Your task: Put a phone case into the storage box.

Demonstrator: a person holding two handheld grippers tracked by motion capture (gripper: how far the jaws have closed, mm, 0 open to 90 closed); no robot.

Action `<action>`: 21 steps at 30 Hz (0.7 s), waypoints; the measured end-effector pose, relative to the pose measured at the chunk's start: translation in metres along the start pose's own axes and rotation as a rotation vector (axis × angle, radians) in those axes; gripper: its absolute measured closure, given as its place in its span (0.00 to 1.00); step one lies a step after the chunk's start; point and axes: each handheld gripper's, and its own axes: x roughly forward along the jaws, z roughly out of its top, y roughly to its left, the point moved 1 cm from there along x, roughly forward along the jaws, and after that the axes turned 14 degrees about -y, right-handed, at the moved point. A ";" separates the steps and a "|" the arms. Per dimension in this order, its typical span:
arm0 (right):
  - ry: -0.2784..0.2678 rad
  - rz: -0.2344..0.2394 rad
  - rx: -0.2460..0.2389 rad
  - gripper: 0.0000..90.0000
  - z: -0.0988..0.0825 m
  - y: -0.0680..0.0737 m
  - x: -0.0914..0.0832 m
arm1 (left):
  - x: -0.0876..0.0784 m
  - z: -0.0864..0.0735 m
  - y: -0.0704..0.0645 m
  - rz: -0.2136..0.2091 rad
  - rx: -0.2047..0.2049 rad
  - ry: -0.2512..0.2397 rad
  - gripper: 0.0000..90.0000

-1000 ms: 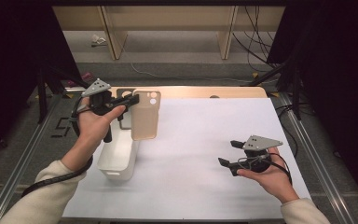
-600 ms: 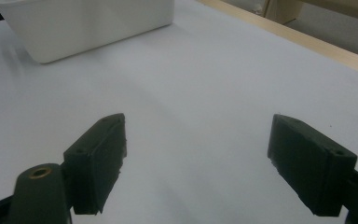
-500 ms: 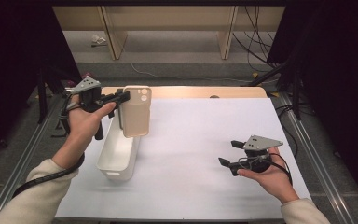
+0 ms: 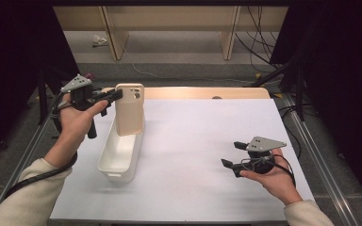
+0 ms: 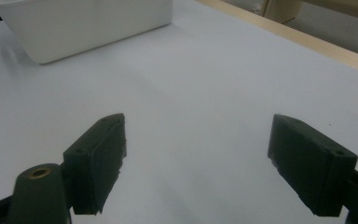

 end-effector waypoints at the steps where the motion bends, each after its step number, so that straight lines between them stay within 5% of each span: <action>1: 0.000 0.000 0.000 0.23 0.000 0.000 0.000 | 0.000 0.000 0.001 0.002 0.000 -0.001 0.91; 21: -0.003 -0.001 0.001 0.23 0.000 0.000 0.000 | 0.003 -0.008 0.023 0.025 0.015 -0.009 0.91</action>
